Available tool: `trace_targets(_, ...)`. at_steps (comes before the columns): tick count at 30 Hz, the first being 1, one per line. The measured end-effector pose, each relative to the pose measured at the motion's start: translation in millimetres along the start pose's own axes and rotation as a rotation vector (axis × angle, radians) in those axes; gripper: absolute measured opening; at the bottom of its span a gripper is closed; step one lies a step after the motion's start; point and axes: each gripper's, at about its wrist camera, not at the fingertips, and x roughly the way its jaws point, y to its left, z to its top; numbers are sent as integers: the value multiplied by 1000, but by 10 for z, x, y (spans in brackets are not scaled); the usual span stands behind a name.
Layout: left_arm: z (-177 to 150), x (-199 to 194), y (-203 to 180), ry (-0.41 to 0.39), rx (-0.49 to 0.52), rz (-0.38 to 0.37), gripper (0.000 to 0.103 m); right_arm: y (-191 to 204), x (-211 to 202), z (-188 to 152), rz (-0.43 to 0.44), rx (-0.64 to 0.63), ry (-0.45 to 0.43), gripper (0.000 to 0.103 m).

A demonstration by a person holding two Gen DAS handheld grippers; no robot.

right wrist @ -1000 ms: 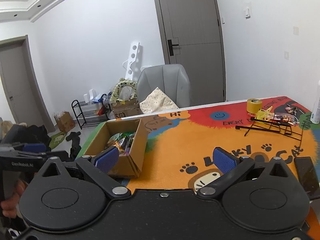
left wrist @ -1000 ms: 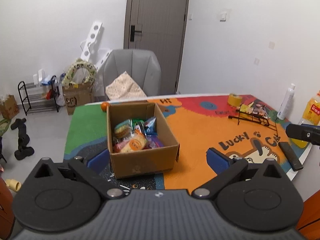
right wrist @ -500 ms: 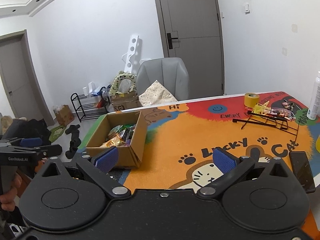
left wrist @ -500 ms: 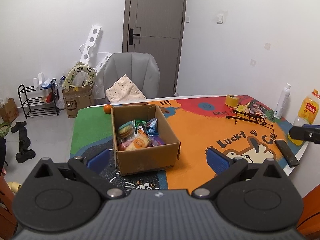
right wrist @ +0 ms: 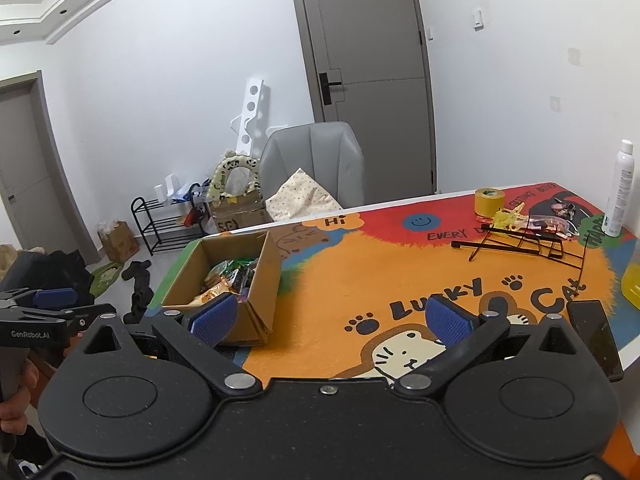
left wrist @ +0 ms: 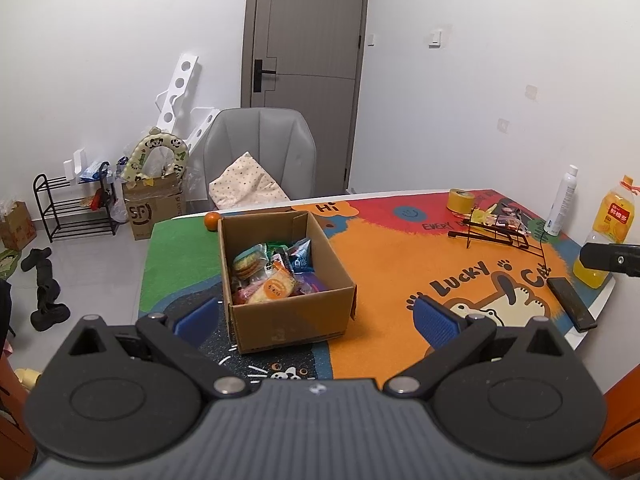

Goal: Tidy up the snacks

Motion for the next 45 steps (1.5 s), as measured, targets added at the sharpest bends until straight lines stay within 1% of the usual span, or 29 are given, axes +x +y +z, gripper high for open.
trace_targets(45,-3,-4,-18,1,7,3,103,41,17,-17,3,-4,22,103)
